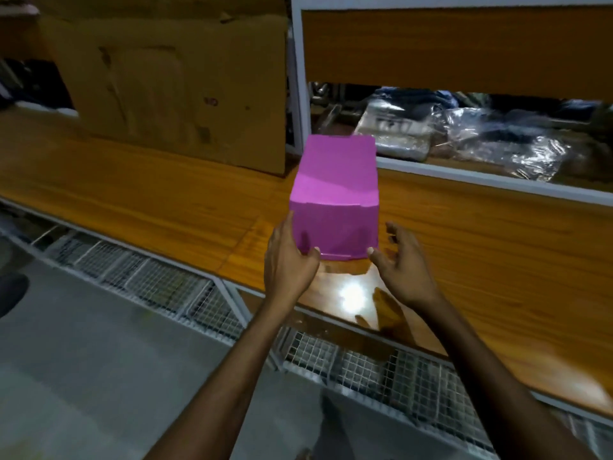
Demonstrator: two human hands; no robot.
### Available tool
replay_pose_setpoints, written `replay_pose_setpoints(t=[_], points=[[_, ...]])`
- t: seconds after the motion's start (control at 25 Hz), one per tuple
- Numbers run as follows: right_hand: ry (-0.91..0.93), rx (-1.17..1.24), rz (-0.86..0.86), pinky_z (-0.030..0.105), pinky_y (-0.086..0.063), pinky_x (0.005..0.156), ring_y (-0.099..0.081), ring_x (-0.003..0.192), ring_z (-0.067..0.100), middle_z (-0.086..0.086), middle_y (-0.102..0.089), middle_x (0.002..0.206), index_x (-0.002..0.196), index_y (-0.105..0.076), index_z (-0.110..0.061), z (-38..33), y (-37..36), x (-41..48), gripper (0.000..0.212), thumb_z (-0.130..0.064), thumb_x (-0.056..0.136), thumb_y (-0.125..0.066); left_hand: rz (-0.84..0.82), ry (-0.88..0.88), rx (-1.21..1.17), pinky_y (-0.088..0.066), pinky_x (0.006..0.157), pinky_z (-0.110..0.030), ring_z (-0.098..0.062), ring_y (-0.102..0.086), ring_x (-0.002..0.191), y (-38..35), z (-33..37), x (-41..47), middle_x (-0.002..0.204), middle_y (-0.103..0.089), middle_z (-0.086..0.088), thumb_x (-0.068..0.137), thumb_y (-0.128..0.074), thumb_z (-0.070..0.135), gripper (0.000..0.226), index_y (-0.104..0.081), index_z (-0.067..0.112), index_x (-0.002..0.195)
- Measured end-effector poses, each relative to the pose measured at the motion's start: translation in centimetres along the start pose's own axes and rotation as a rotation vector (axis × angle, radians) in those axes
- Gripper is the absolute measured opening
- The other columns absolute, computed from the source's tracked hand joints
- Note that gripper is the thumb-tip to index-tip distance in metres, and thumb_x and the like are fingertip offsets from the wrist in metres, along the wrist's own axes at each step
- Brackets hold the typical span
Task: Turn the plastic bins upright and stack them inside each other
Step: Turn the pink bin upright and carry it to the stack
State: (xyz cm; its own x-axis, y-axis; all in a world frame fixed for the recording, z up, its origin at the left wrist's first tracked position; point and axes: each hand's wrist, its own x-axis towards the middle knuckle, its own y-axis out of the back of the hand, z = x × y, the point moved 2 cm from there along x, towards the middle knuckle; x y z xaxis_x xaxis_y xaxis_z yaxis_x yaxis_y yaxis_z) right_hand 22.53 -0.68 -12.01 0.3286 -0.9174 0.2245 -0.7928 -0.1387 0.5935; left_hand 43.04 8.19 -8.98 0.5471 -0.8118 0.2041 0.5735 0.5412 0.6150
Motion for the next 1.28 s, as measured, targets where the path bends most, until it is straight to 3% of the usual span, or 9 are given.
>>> replay_pose_setpoints(t=[0.2, 0.44, 0.6, 0.72, 0.8, 0.88, 1.0, 1.12, 1.28], points=[[-0.204, -0.058, 0.039, 0.052, -0.044, 0.11, -0.046, 0.14, 0.031, 0.013, -0.043, 0.156, 0.157, -0.033, -0.01, 1.3, -3.3, 3.2, 0.083, -0.035, 0.089, -0.073, -0.222, 0.078, -0.004, -0.042, 0.11, -0.046, -0.033, -0.042, 0.14, -2.5, -3.8, 5.6, 0.155, -0.04, -0.013, 0.085, -0.075, 0.025, 0.092, -0.023, 0.013, 0.159], [-0.182, 0.016, 0.047, 0.04, -0.052, 0.099, -0.056, 0.125, 0.021, 0.004, -0.058, 0.138, 0.146, -0.049, -0.023, 0.4, -3.6, 3.9, 0.074, -0.029, 0.078, -0.077, -0.156, 0.029, -0.134, -0.047, 0.093, -0.036, -0.032, -0.053, 0.128, -2.4, -4.8, 7.8, 0.141, -0.051, -0.014, 0.088, -0.075, 0.024, 0.074, -0.039, 0.012, 0.151], [-0.057, 0.164, 0.07, 0.012, -0.046, 0.095, -0.049, 0.129, -0.007, -0.03, -0.05, 0.139, 0.147, -0.035, -0.056, -3.5, 0.4, 5.0, 0.088, -0.032, 0.073, -0.077, -0.041, -0.059, -0.437, -0.055, 0.096, -0.039, -0.018, -0.058, 0.124, 0.7, -1.4, 10.4, 0.143, -0.053, -0.003, 0.088, -0.075, 0.026, 0.069, -0.046, 0.022, 0.15], [0.036, 0.169, 0.251, 0.012, -0.051, 0.092, -0.057, 0.12, -0.012, -0.042, -0.056, 0.127, 0.148, -0.035, -0.056, -6.9, 3.9, 6.4, 0.084, -0.018, 0.081, -0.069, -0.015, -0.16, -0.688, -0.058, 0.081, -0.017, 0.003, -0.064, 0.112, 3.9, 3.4, 12.3, 0.13, -0.065, 0.011, 0.089, -0.074, 0.033, 0.054, -0.059, 0.025, 0.14], [0.028, 0.189, 0.481, 0.018, -0.055, 0.089, -0.063, 0.109, -0.01, -0.035, -0.064, 0.117, 0.145, -0.052, -0.039, -8.0, 5.9, 7.4, 0.068, -0.008, 0.085, -0.061, -0.063, -0.232, -0.746, -0.054, 0.081, -0.012, 0.005, -0.063, 0.115, 5.7, 6.4, 13.0, 0.128, -0.068, 0.014, 0.091, -0.07, 0.047, 0.052, -0.063, 0.025, 0.137], [-0.06, 0.312, 0.645, 0.03, -0.057, 0.09, -0.069, 0.105, 0.005, -0.01, -0.073, 0.114, 0.133, -0.065, -0.018, -8.2, 7.6, 8.1, 0.054, 0.004, 0.086, -0.055, -0.154, -0.337, -0.738, -0.053, 0.089, -0.015, 0.001, -0.06, 0.123, 6.6, 8.4, 13.0, 0.134, -0.066, 0.013, 0.092, -0.064, 0.057, 0.056, -0.062, 0.026, 0.139], [-0.212, 0.53, 0.695, 0.034, -0.053, 0.07, -0.064, 0.08, 0.023, 0.01, -0.069, 0.091, 0.113, -0.069, 0.001, -7.1, 10.2, 8.5, 0.041, 0.017, 0.081, -0.051, -0.256, -0.468, -0.63, -0.055, 0.095, -0.022, -0.002, -0.059, 0.125, 6.0, 8.4, 11.7, 0.136, -0.064, 0.014, 0.092, -0.067, 0.052, 0.055, -0.057, 0.03, 0.142], [-0.353, 0.693, 0.671, 0.023, -0.043, 0.05, -0.051, 0.062, 0.015, 0.005, -0.057, 0.072, 0.097, -0.066, -0.011, -6.0, 11.9, 7.3, 0.035, 0.017, 0.084, -0.051, -0.125, -0.526, -0.386, -0.058, 0.094, -0.037, -0.006, -0.061, 0.12, 4.9, 6.0, 10.0, 0.132, -0.064, 0.014, 0.094, -0.07, 0.039, 0.041, -0.063, 0.031, 0.134], [-0.373, 0.849, 0.629, 0.02, -0.049, 0.056, -0.062, 0.062, 0.007, 0.003, -0.065, 0.083, 0.115, -0.06, -0.013, -6.5, 12.4, 6.1, 0.028, 0.005, 0.095, -0.057, 0.021, -0.593, -0.271, -0.061, 0.084, -0.03, -0.005, -0.066, 0.109, 3.7, 5.7, 9.4, 0.122, -0.07, 0.007, 0.099, -0.065, 0.027, 0.033, -0.065, 0.021, 0.131]])
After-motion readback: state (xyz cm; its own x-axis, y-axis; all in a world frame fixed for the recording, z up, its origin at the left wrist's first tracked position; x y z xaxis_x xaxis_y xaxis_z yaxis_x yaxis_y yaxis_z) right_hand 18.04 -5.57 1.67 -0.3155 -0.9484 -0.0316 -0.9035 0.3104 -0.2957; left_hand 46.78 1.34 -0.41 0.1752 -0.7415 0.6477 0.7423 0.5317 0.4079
